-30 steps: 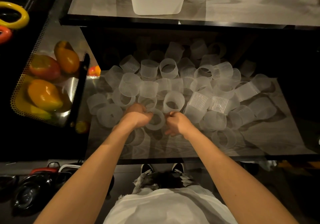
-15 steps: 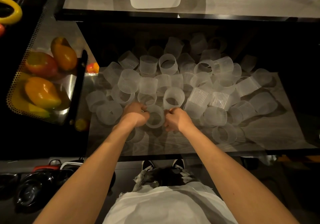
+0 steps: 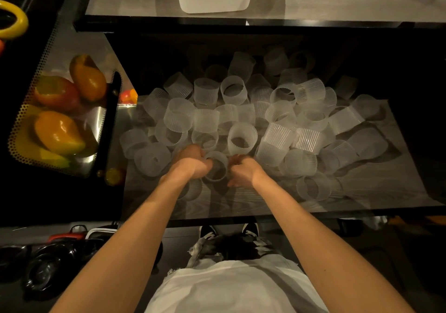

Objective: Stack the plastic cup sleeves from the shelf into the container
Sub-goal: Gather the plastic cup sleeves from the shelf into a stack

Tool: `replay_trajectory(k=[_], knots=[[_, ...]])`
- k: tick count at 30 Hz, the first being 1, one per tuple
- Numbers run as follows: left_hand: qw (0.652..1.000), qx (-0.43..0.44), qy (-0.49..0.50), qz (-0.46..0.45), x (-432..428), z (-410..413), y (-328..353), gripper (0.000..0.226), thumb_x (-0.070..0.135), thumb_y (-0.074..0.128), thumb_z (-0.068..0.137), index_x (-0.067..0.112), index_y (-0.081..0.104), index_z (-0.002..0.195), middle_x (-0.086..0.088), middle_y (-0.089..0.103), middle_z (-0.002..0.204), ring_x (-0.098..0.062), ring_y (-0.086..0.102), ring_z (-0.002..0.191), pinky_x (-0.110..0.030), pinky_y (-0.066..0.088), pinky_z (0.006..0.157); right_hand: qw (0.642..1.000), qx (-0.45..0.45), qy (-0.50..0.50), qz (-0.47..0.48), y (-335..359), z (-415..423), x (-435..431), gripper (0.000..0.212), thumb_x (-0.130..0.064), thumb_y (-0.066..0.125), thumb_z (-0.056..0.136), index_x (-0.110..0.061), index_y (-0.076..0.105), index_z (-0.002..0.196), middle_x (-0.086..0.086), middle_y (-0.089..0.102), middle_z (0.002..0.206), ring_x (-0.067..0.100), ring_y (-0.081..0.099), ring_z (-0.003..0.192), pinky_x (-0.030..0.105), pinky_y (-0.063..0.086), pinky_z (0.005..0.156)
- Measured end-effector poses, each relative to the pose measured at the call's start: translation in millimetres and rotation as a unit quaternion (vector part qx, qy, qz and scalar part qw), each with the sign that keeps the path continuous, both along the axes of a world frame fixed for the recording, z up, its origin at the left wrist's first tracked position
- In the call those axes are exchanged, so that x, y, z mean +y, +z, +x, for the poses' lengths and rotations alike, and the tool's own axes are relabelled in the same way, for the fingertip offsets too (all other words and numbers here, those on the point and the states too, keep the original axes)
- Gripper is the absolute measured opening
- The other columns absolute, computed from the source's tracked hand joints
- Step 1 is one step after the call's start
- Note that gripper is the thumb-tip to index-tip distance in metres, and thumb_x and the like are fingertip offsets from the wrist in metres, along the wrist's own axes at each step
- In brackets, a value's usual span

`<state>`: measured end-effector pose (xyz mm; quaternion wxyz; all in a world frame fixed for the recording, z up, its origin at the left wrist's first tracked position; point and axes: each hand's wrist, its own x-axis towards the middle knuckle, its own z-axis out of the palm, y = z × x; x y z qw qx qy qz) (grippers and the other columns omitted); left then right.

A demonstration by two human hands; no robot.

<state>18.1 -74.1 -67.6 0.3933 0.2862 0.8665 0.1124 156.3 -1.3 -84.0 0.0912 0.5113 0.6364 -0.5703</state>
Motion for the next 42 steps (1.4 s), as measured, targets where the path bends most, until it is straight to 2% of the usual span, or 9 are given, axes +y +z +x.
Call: replay_trajectory(k=[5, 8, 12, 16, 19, 28, 37, 39, 42], knots=[[0.998, -0.045, 0.030, 0.020, 4.1, -4.9, 6.0, 0.020, 0.030, 0.064, 0.090, 0.014, 0.067, 0.101, -0.004, 0.069, 0.099, -0.023, 0.066, 0.092, -0.037, 0.057, 0.091, 0.999, 0.001, 0.032, -0.004, 5.9, 6.6, 12.4, 0.008, -0.010, 0.054, 0.097, -0.012, 0.061, 0.095, 0.007, 0.070, 0.087, 0.026, 0.074, 0.089, 0.037, 0.058, 0.083], [0.992, -0.099, 0.055, 0.062, 8.7, -8.9, 21.2, 0.014, 0.027, 0.066, 0.092, 0.015, 0.068, 0.099, -0.004, 0.067, 0.081, -0.019, 0.064, 0.076, -0.028, 0.054, 0.067, 0.996, 0.004, 0.069, 0.059, 17.7, 9.7, 23.9, 0.020, -0.023, 0.054, 0.097, -0.009, 0.067, 0.094, 0.011, 0.077, 0.085, 0.027, 0.076, 0.082, 0.047, 0.060, 0.082], [0.975, -0.115, 0.066, 0.178, 23.1, -15.2, 45.6, 0.006, 0.023, 0.065, 0.094, 0.021, 0.070, 0.097, 0.002, 0.063, 0.074, -0.010, 0.058, 0.068, -0.016, 0.046, 0.052, 0.985, 0.024, 0.041, 0.164, 48.4, 9.3, 42.3, 0.024, -0.019, 0.050, 0.094, -0.001, 0.065, 0.090, 0.013, 0.076, 0.078, 0.026, 0.075, 0.075, 0.053, 0.060, 0.078], [0.951, -0.139, 0.071, 0.266, 41.8, -15.5, 61.1, 0.013, 0.027, 0.067, 0.094, 0.022, 0.071, 0.105, -0.008, 0.072, 0.092, -0.010, 0.064, 0.073, -0.026, 0.055, 0.072, 0.970, 0.038, 0.007, 0.241, 73.3, 13.7, 63.3, 0.016, -0.023, 0.054, 0.097, -0.017, 0.066, 0.090, 0.002, 0.075, 0.078, 0.020, 0.074, 0.076, 0.044, 0.061, 0.077], [0.940, -0.151, 0.071, 0.299, 54.0, -10.8, 61.7, 0.015, 0.025, 0.067, 0.095, 0.020, 0.070, 0.109, -0.001, 0.067, 0.088, -0.008, 0.064, 0.072, -0.026, 0.056, 0.072, 0.953, 0.030, -0.008, 0.303, 75.7, 16.3, 74.1, 0.017, -0.026, 0.053, 0.099, -0.022, 0.066, 0.088, -0.003, 0.073, 0.075, 0.017, 0.072, 0.075, 0.041, 0.060, 0.074], [0.948, -0.147, 0.095, 0.264, 66.7, 8.1, 32.5, 0.015, 0.017, 0.064, 0.094, 0.018, 0.070, 0.107, 0.003, 0.065, 0.084, -0.011, 0.062, 0.077, -0.015, 0.047, 0.058, 0.940, -0.042, 0.052, 0.335, 48.2, 17.9, 75.4, 0.020, -0.010, 0.048, 0.097, -0.008, 0.068, 0.093, 0.008, 0.071, 0.087, 0.028, 0.066, 0.083, 0.043, 0.057, 0.076], [0.957, -0.111, 0.115, 0.243, 71.7, 5.9, 13.3, 0.013, 0.017, 0.066, 0.091, 0.020, 0.071, 0.103, 0.004, 0.071, 0.094, -0.014, 0.070, 0.088, -0.023, 0.058, 0.082, 0.936, -0.038, 0.073, 0.343, 41.3, 17.9, 82.8, 0.018, -0.009, 0.047, 0.095, -0.005, 0.062, 0.085, 0.013, 0.065, 0.083, 0.032, 0.062, 0.081, 0.035, 0.047, 0.068], [0.962, -0.088, 0.124, 0.228, 72.9, 5.7, 8.6, 0.013, 0.020, 0.068, 0.090, 0.021, 0.071, 0.102, 0.006, 0.070, 0.095, -0.015, 0.068, 0.096, -0.030, 0.057, 0.091, 0.930, -0.025, 0.076, 0.360, 41.9, 19.7, 85.8, 0.018, -0.009, 0.050, 0.095, -0.006, 0.067, 0.099, 0.013, 0.065, 0.096, 0.028, 0.061, 0.092, 0.033, 0.046, 0.075], [0.959, -0.059, 0.141, 0.237, 76.9, 9.3, 10.4, 0.010, 0.021, 0.068, 0.090, 0.023, 0.070, 0.100, 0.009, 0.069, 0.092, -0.011, 0.066, 0.095, -0.027, 0.054, 0.087, 0.934, 0.004, 0.005, 0.357, 50.5, 29.7, 96.2, 0.027, -0.010, 0.051, 0.096, -0.013, 0.069, 0.116, 0.004, 0.070, 0.106, 0.021, 0.066, 0.097, 0.035, 0.053, 0.085]])
